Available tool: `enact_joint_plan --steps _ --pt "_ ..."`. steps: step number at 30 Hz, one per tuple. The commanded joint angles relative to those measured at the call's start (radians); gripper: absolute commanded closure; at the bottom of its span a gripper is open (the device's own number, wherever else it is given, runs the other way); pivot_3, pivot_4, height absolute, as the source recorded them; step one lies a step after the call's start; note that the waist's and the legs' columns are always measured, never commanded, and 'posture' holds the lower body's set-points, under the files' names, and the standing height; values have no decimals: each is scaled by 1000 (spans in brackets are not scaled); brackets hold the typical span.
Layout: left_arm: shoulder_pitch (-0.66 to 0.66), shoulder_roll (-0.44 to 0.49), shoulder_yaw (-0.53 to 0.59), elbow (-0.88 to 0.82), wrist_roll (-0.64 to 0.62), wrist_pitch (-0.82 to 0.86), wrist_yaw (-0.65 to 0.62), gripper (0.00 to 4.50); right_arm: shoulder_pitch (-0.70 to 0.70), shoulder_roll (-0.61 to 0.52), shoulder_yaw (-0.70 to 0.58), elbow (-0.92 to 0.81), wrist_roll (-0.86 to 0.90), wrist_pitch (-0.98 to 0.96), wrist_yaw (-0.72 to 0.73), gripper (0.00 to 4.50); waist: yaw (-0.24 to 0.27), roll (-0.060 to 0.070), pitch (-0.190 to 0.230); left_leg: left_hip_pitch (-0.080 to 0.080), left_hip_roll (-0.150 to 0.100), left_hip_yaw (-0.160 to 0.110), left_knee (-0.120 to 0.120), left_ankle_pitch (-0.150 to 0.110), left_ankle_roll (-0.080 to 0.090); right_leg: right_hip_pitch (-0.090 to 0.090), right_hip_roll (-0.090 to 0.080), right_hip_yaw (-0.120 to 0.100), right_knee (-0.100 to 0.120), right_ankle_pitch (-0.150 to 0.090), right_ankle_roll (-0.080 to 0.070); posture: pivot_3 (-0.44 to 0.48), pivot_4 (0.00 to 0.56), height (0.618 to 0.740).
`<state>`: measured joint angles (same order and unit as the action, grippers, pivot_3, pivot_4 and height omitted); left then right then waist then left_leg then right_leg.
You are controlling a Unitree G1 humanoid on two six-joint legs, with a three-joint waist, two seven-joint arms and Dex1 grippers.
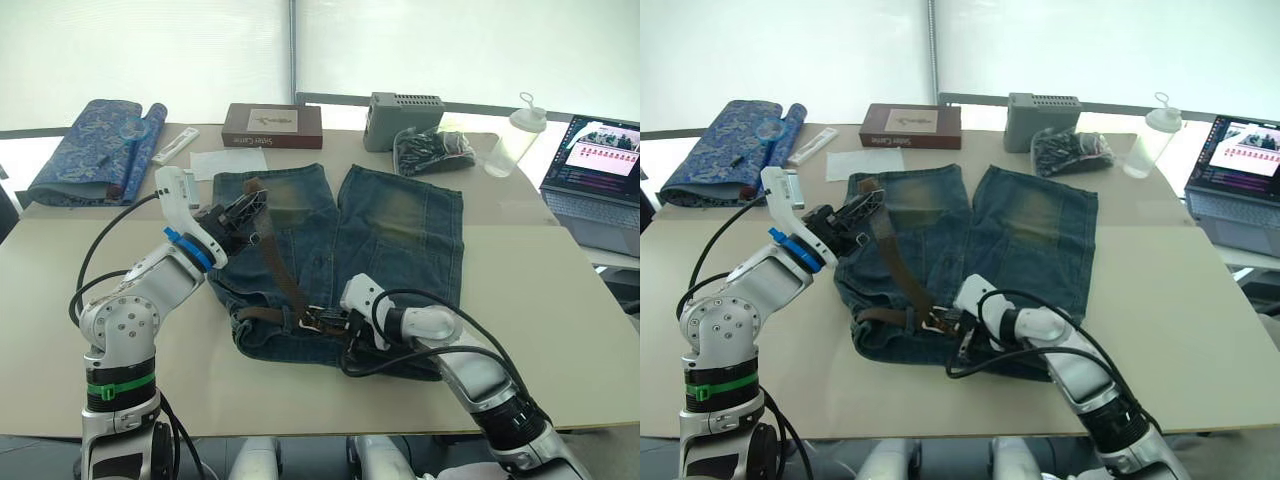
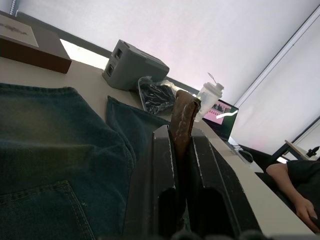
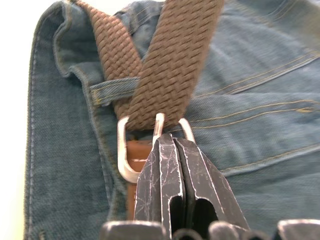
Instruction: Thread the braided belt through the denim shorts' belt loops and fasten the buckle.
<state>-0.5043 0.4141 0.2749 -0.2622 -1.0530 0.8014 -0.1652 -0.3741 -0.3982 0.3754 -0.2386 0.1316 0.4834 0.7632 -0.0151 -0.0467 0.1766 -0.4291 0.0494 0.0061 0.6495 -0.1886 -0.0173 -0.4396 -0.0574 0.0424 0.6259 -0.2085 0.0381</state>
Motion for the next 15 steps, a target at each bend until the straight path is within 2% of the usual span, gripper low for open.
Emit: enact_joint_plan --steps 1,15 --pt "-10 2 19 -27 3 -14 -2 4500 -30 9 4 20 -12 -25 5 4453 0 0 0 0 0 0 0 0 0 0 0 0 0 0 0 0 150 718" --pt "-18 2 20 -37 5 -12 12 4500 -52 -24 85 78 -82 -66 83 4453 0 0 0 4 0 0 0 0 0 3 0 0 1 0 0 0 150 718"
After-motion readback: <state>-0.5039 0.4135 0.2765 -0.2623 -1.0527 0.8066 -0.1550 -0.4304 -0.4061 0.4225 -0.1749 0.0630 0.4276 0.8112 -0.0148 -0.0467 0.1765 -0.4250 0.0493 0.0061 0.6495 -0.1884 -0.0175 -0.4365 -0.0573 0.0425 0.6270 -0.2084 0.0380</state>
